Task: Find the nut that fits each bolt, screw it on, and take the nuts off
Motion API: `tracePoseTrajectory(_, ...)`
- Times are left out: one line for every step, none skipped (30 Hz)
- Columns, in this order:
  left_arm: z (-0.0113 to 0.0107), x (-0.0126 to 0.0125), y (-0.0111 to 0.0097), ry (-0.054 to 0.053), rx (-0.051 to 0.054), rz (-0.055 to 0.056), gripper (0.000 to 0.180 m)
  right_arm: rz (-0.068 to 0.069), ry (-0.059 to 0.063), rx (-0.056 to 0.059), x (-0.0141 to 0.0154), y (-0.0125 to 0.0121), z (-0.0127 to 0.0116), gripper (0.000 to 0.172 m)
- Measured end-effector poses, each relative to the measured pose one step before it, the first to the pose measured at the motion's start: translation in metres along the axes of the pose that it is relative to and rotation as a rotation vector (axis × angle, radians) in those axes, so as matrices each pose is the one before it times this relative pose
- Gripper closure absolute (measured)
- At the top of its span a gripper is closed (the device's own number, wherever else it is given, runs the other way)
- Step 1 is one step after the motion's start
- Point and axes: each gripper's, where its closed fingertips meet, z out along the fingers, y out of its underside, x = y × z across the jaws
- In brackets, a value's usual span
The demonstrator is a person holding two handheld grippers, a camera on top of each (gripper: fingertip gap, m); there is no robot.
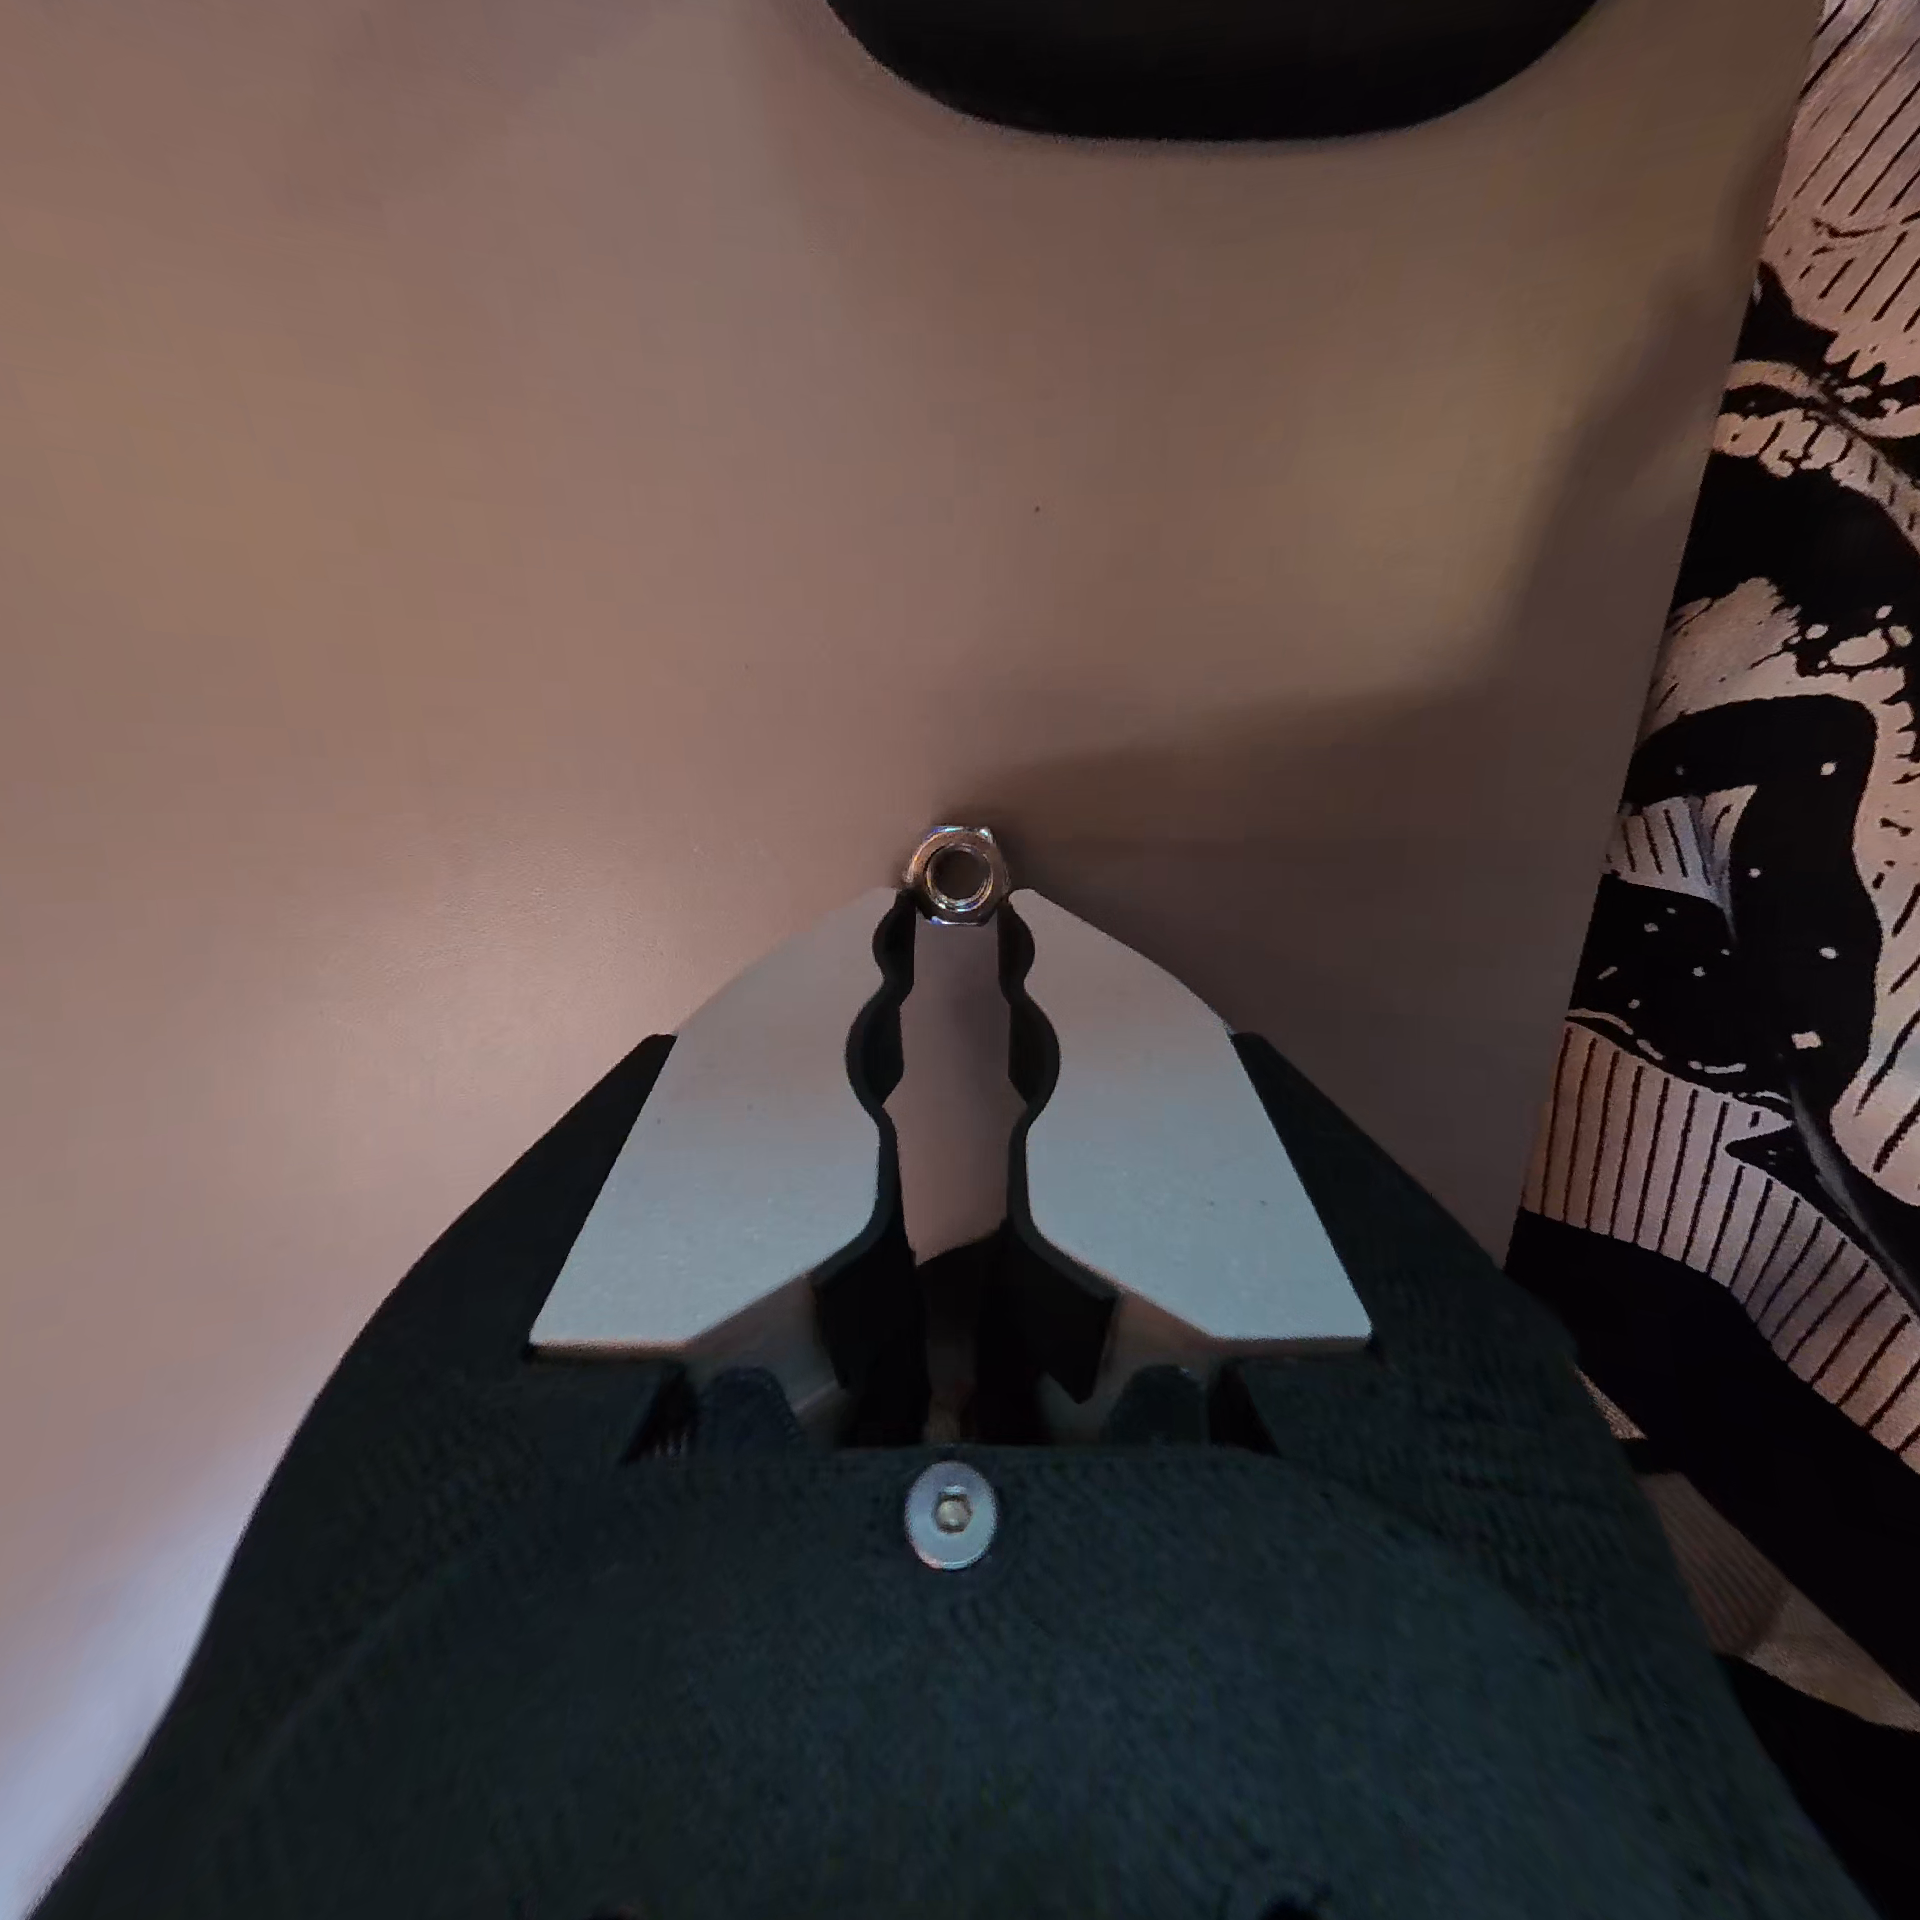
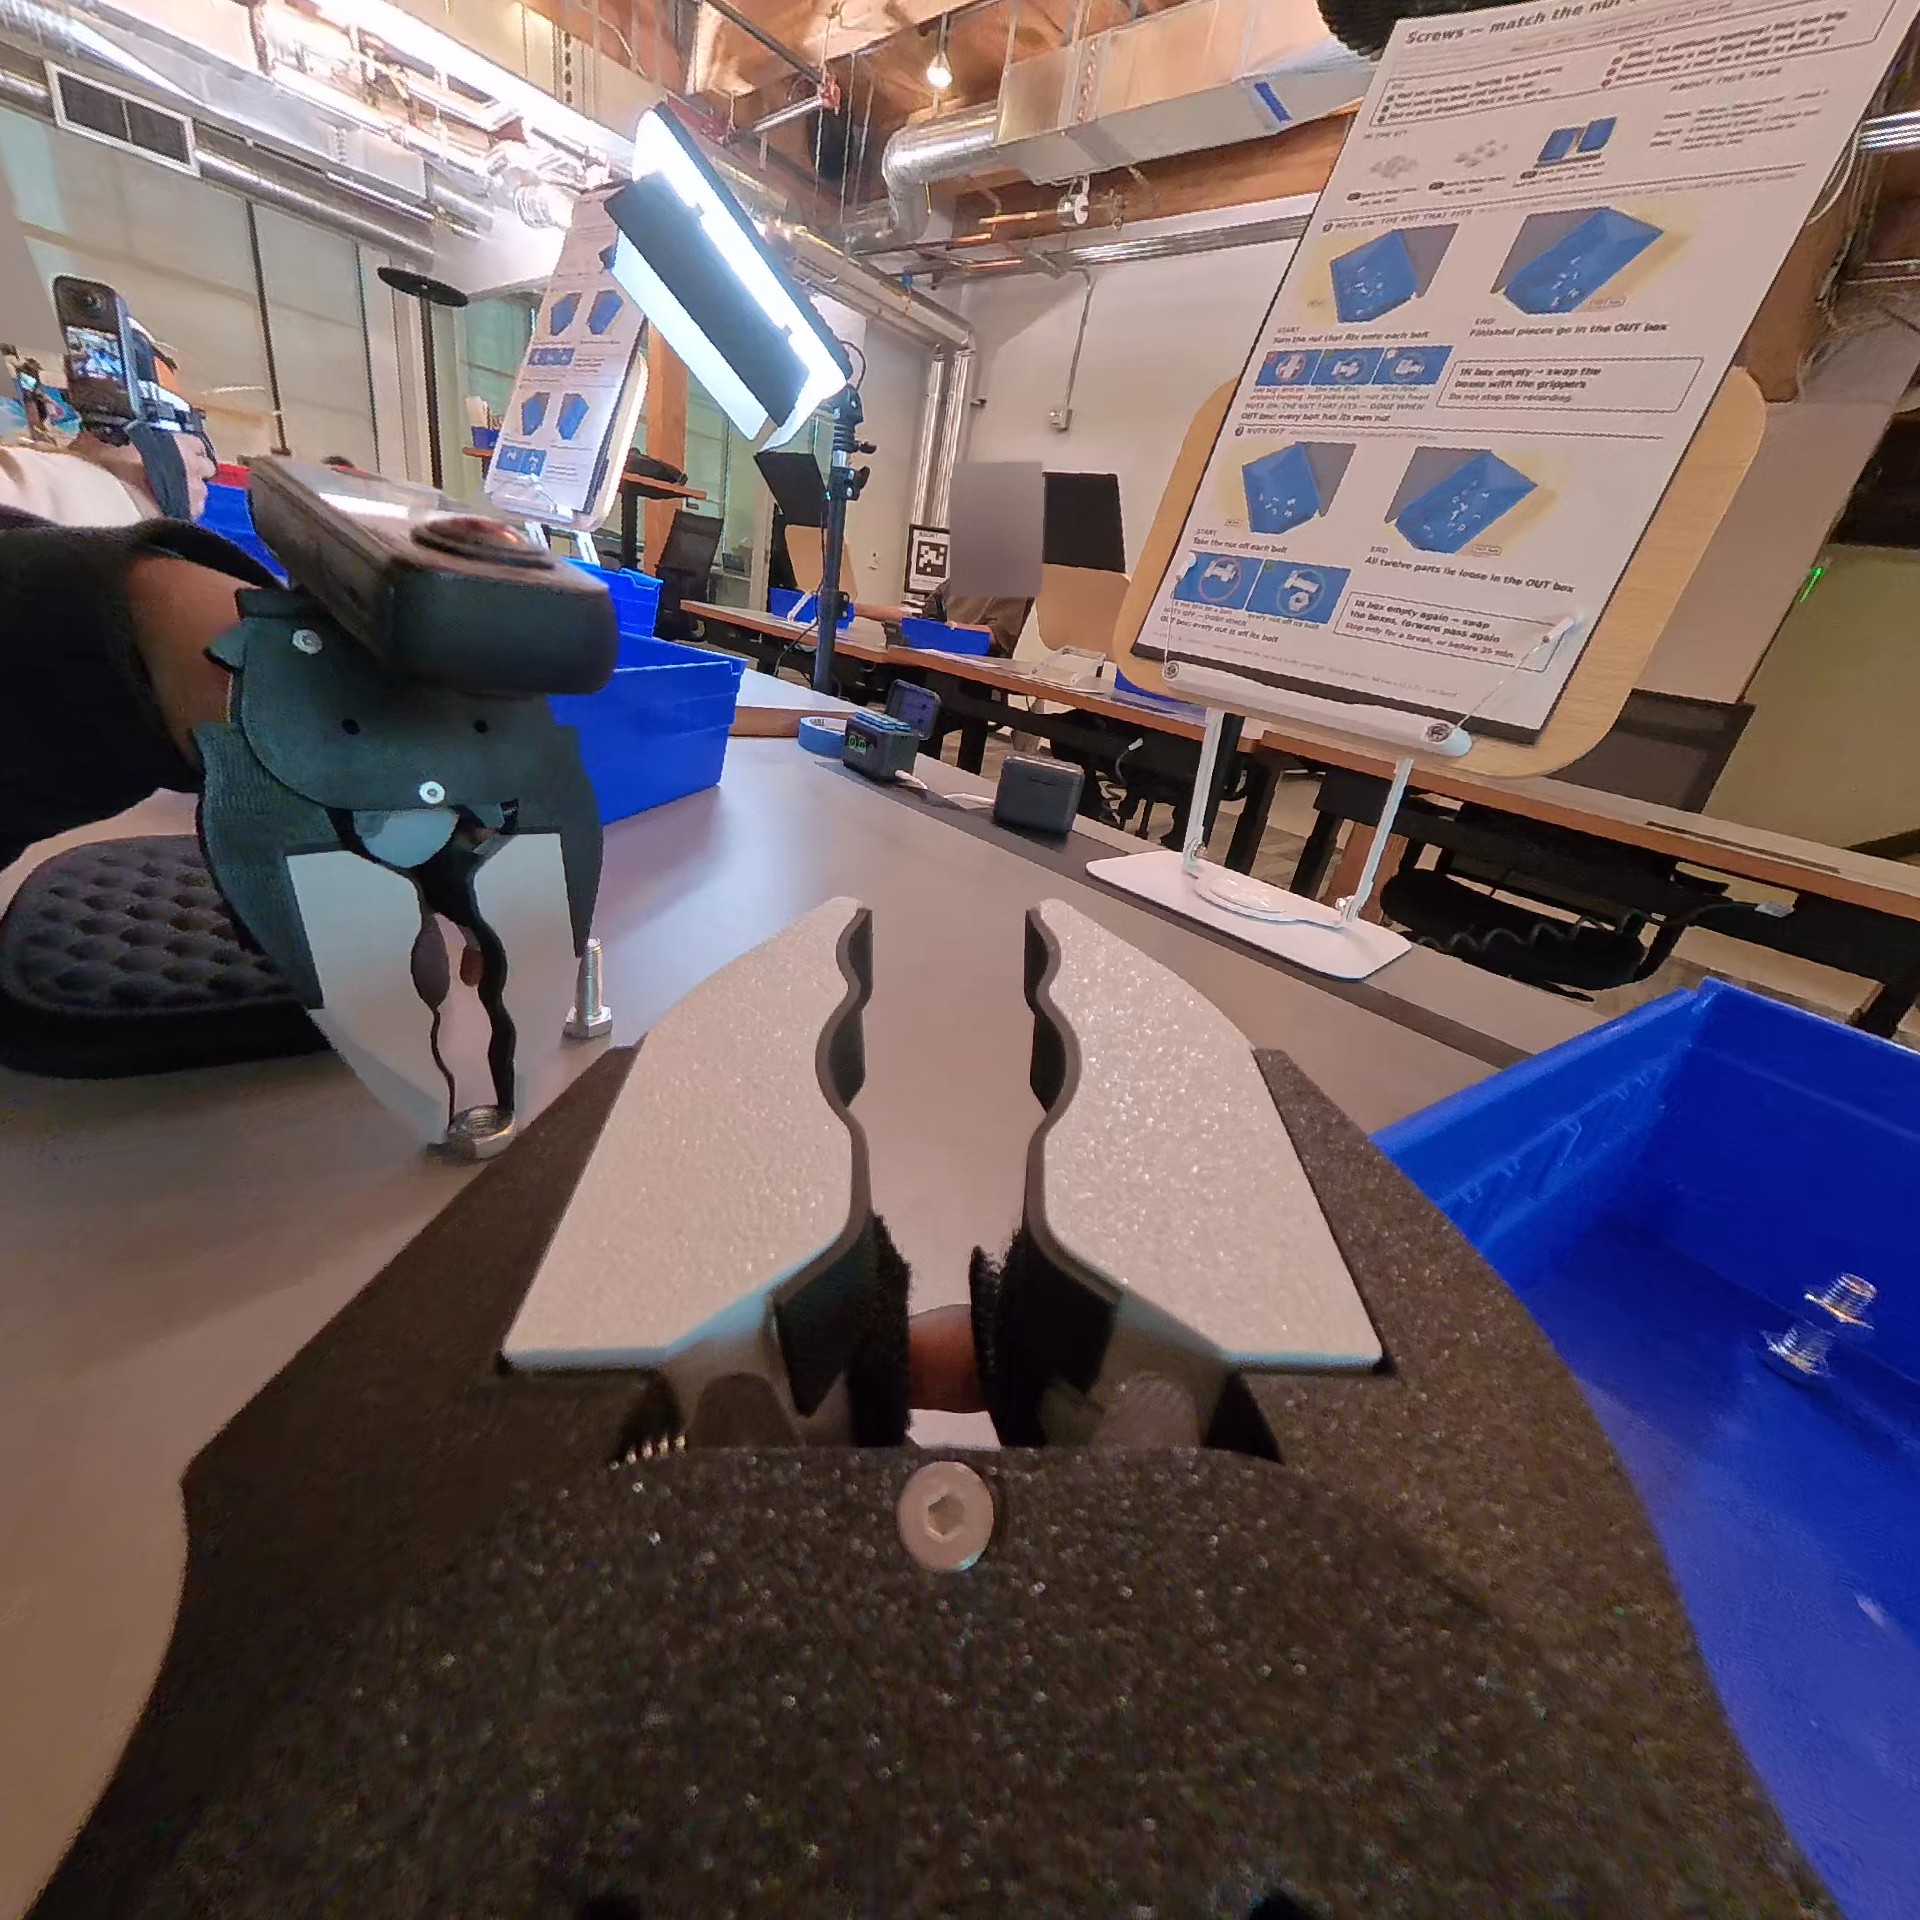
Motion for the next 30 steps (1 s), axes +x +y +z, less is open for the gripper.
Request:
tracePoseTrajectory(-0.00019,0.00029,-0.00014,0.0035,0.0056,-0.0025,0.165,-0.0023,-0.0017,-0.0047,-0.00039,0.00040,0.00057,0.144)
tracePoseTrajectory(-0.00010,0.00008,0.00047,0.0017,0.0045,-0.0059,0.161,-0.0014,-0.0032,-0.0074,-0.00044,0.00065,0.00088,0.144)
tracePoseTrajectory(-0.00124,0.00001,0.00096,0.0009,0.0063,-0.0114,0.156,-0.0011,-0.0048,-0.0127,-0.00068,0.00105,0.00136,0.144)
tracePoseTrajectory(-0.00309,0.00005,0.00020,0.0004,0.0221,-0.0149,0.152,-0.0018,-0.0063,-0.0188,-0.00093,0.00124,0.00214,0.144)
tracePoseTrajectory(-0.00527,0.00029,-0.00148,0.0005,0.0459,-0.0225,0.150,0.0015,-0.0054,-0.0270,-0.00097,0.00171,0.00312,0.143)
tracePoseTrajectory(-0.00714,-0.00028,-0.00257,-0.0019,0.0648,-0.0327,0.148,0.0107,-0.0079,-0.0357,-0.00194,0.00224,0.00440,0.142)
tracePoseTrajectory(-0.00903,-0.00146,-0.00442,-0.0096,0.0855,-0.0367,0.148,0.0210,-0.0216,-0.0387,-0.00434,0.00196,0.00589,0.141)
tracePoseTrajectory(-0.01055,-0.00288,-0.00631,-0.0189,0.1057,-0.0415,0.146,0.0273,-0.0334,-0.0398,-0.00636,0.00182,0.00759,0.140)
tracePoseTrajectory(-0.01167,-0.00387,-0.00857,-0.0233,0.1239,-0.0468,0.144,0.0292,-0.0369,-0.0449,-0.00704,0.00211,0.00926,0.138)
tracePoseTrajectory(-0.01262,-0.00367,-0.01087,-0.0221,0.1404,-0.0400,0.142,0.0263,-0.0389,-0.0501,-0.00768,0.00287,0.01061,0.137)
tracePoseTrajectory(-0.01325,-0.00337,-0.01228,-0.0228,0.1489,-0.0297,0.141,0.0209,-0.0421,-0.0554,-0.00823,0.00345,0.01185,0.136)
tracePoseTrajectory(-0.01345,-0.00351,-0.01202,-0.0252,0.1431,-0.0251,0.141,0.0144,-0.0454,-0.0551,-0.00866,0.00351,0.01287,0.135)
tracePoseTrajectory(-0.01277,-0.00428,-0.01111,-0.0322,0.1289,-0.0199,0.139,0.0070,-0.0447,-0.0486,-0.00843,0.00307,0.01345,0.134)
tracePoseTrajectory(-0.01181,-0.00572,-0.00943,-0.0438,0.1088,-0.0125,0.136,0.0040,-0.0338,-0.0422,-0.00681,0.00254,0.01378,0.134)
tracePoseTrajectory(-0.01049,-0.00527,-0.00690,-0.0434,0.0833,-0.0024,0.136,0.0013,-0.0252,-0.0384,-0.00532,0.00232,0.01375,0.134)
tracePoseTrajectory(-0.00881,-0.00398,-0.00510,-0.0367,0.0618,0.0094,0.135,-0.0028,-0.0246,-0.0344,-0.00523,0.00231,0.01337,0.135)
tracePoseTrajectory(-0.00712,-0.00269,-0.00336,-0.0317,0.0442,0.0160,0.134,-0.0027,-0.0259,-0.0333,-0.00501,0.00270,0.01267,0.135)
tracePoseTrajectory(-0.00522,-0.00160,-0.00093,-0.0240,0.0218,0.0150,0.133,0.0018,-0.0245,-0.0364,-0.00445,0.00312,0.01147,0.135)
tracePoseTrajectory(-0.00343,0.00001,0.00129,-0.0120,0.0010,0.0110,0.133,0.0014,-0.0232,-0.0346,-0.00395,0.00303,0.01010,0.136)
tracePoseTrajectory(-0.00232,0.00119,0.00226,-0.0041,-0.0070,0.0071,0.132,-0.0021,-0.0142,-0.0290,-0.00238,0.00257,0.00827,0.137)
tracePoseTrajectory(-0.00135,0.00142,0.00263,0.0001,-0.0083,0.0037,0.132,-0.0025,0.0037,-0.0202,0.00053,0.00155,0.00658,0.139)
tracePoseTrajectory(-0.00072,0.00168,0.00269,0.0031,-0.0080,0.0025,0.132,-0.0023,0.0109,-0.0131,0.00185,0.00112,0.00504,0.140)
tracePoseTrajectory(-0.00020,0.00156,0.00284,0.0049,-0.0092,0.0043,0.132,-0.0036,0.0078,-0.0084,0.00167,0.00055,0.00388,0.142)
tracePoseTrajectory(-0.00009,0.00077,0.00273,0.0013,-0.0093,0.0073,0.132,-0.0009,0.0041,-0.0014,0.00141,-0.00046,0.00299,0.143)
tracePoseTrajectory(0.00004,0.00004,0.00227,-0.0020,-0.0074,0.0090,0.131,-0.0004,-0.0050,0.0048,-0.00024,-0.00138,0.00238,0.143)
tracePoseTrajectory(0.00019,0.00032,0.00158,-0.0001,-0.0053,0.0075,0.131,-0.0004,-0.0066,0.0063,-0.00079,-0.00153,0.00207,0.144)
tracePoseTrajectory(0.00017,0.00058,0.00083,0.0024,-0.0011,0.0031,0.131,-0.0004,-0.0012,0.0035,-0.00011,-0.00130,0.00194,0.145)
tracePoseTrajectory(0.00021,0.00085,0.00055,0.0046,0.0011,-0.0008,0.131,-0.0027,-0.0034,-0.0012,-0.00043,-0.00065,0.00193,0.148)
tracePoseTrajectory(0.00012,0.00061,0.00075,0.0043,-0.0012,-0.0022,0.131,-0.0051,-0.0082,-0.0036,-0.00122,-0.00022,0.00181,0.152)
tracePoseTrajectory(0.00000,0.00001,0.00109,-0.0005,-0.0031,-0.0013,0.131,-0.0059,-0.0071,-0.0023,-0.00114,-0.00025,0.00112,0.159)
